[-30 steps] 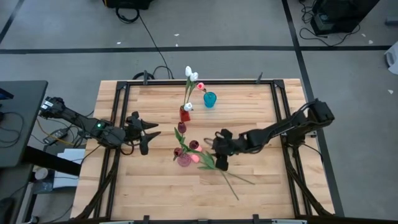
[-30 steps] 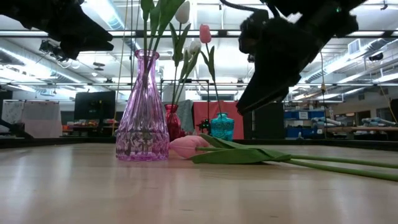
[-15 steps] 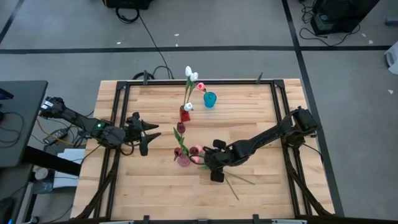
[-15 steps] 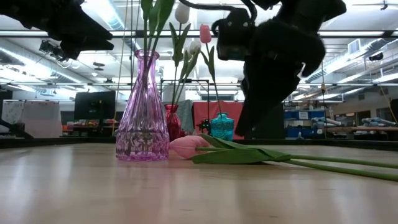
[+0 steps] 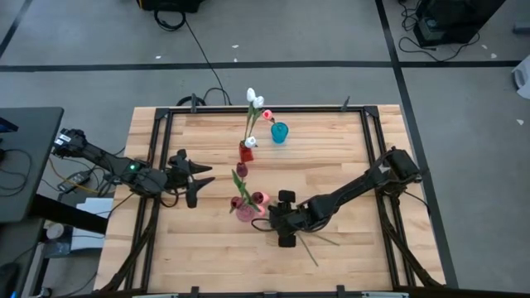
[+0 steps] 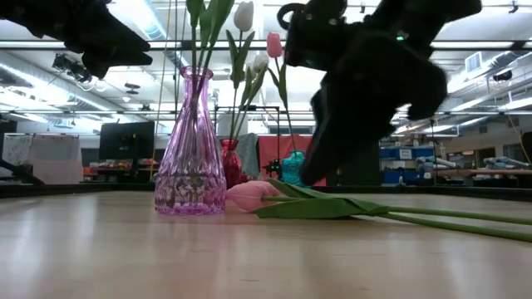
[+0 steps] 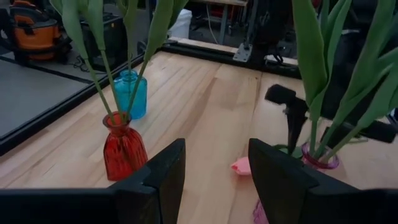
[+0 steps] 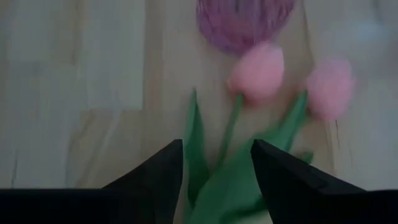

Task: Sort flowers into vase by color
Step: Put the bottom pink tulip into the blue flower vase

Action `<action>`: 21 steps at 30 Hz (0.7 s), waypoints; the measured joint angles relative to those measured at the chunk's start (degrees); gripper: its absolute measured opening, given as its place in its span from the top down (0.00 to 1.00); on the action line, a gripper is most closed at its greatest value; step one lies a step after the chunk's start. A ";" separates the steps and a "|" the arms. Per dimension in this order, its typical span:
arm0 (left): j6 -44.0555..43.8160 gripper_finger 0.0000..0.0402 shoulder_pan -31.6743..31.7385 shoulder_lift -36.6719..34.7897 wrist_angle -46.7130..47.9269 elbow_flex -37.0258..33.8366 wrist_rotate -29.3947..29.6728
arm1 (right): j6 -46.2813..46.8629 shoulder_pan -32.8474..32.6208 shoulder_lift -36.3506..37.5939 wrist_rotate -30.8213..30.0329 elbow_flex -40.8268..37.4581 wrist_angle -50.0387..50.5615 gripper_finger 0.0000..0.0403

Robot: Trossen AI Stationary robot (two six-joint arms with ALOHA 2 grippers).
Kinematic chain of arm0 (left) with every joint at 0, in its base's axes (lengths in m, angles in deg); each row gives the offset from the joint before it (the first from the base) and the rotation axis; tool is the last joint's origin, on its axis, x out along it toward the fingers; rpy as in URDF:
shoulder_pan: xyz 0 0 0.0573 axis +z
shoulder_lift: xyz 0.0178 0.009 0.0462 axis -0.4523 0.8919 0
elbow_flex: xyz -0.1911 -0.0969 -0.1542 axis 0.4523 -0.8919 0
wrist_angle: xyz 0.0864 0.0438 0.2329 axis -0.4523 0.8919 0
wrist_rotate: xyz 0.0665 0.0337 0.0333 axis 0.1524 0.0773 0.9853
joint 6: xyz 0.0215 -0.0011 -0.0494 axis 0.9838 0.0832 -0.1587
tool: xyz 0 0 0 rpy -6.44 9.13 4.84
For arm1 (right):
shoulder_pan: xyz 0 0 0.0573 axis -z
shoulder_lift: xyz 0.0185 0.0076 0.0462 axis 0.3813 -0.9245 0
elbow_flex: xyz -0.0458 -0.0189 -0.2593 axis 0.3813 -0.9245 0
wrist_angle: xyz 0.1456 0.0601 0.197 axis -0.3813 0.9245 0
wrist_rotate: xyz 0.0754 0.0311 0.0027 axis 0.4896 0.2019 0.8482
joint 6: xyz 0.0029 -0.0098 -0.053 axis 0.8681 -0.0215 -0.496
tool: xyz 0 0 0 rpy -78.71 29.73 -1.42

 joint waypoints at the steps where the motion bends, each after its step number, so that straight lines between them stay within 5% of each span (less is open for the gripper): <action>1: 0.13 0.55 0.02 0.06 -0.24 0.00 -0.01 | -0.77 0.05 -0.24 0.07 0.03 -0.69 0.50; 21: 0.01 0.55 -0.07 2.27 -2.10 0.00 -1.38 | -6.56 1.40 -2.87 0.88 -0.57 -1.39 0.65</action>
